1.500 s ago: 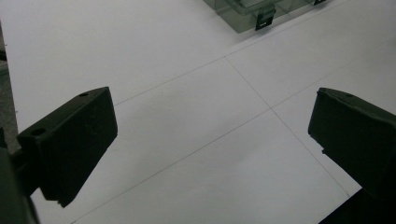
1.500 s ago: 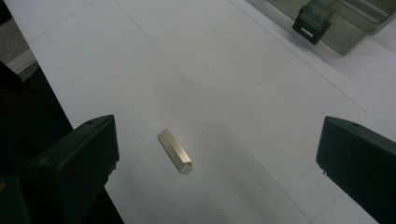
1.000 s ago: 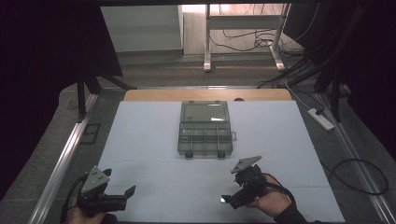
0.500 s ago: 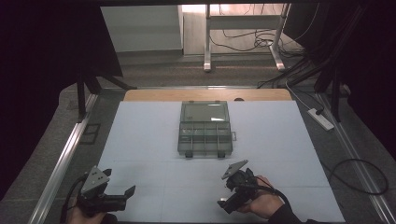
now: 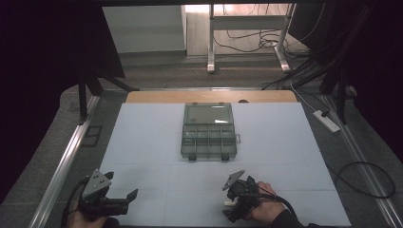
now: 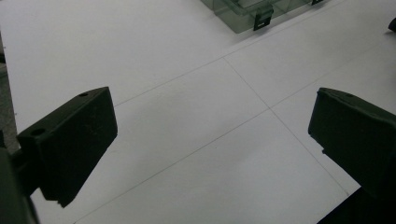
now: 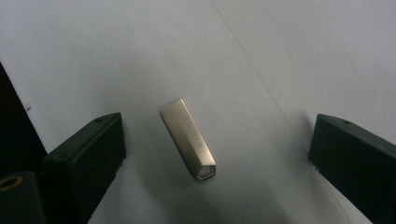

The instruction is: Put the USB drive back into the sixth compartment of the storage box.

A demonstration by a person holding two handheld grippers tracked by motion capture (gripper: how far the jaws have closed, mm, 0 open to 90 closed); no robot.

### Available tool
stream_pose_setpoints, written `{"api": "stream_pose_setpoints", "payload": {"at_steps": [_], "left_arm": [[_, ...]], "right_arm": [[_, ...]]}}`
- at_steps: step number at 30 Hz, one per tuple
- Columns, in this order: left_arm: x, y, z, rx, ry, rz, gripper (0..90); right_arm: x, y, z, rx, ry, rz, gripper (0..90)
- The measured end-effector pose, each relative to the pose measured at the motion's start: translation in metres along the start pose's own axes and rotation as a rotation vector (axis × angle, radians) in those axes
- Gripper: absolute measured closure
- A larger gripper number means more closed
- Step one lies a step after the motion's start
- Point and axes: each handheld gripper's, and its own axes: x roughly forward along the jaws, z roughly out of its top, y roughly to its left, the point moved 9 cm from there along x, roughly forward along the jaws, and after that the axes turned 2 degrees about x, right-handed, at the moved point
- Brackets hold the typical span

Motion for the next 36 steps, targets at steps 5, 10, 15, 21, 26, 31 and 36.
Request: {"api": "stream_pose_setpoints", "payload": {"at_steps": [5, 10, 15, 21, 26, 31, 36], "left_arm": [[0.0, 0.0, 0.0, 0.002, 0.0, 0.001, 1.5], [0.0, 0.0, 0.0, 0.003, 0.0, 0.002, 1.5], [0.0, 0.0, 0.0, 0.004, 0.0, 0.002, 1.5], [0.0, 0.0, 0.0, 0.007, 0.0, 0.002, 1.5], [0.0, 0.0, 0.0, 0.007, 0.0, 0.002, 1.5], [0.0, 0.0, 0.0, 0.007, 0.002, 0.002, 1.5], [0.0, -0.001, 0.0, 0.007, 0.002, 0.002, 1.5]], "right_arm": [[-0.006, 0.004, 0.001, -0.036, -0.026, 0.016, 25.0], [-0.01, 0.007, 0.0, -0.062, -0.038, 0.038, 50.1], [-0.013, 0.008, -0.001, -0.081, -0.033, 0.054, 77.8], [-0.013, 0.008, -0.001, -0.079, -0.028, 0.067, 78.9], [-0.015, 0.006, 0.0, -0.025, -0.041, 0.111, 79.0], [-0.023, 0.003, 0.007, -0.017, -0.103, 0.101, 79.0], [-0.03, -0.003, 0.013, 0.008, -0.147, 0.096, 79.0]]}}
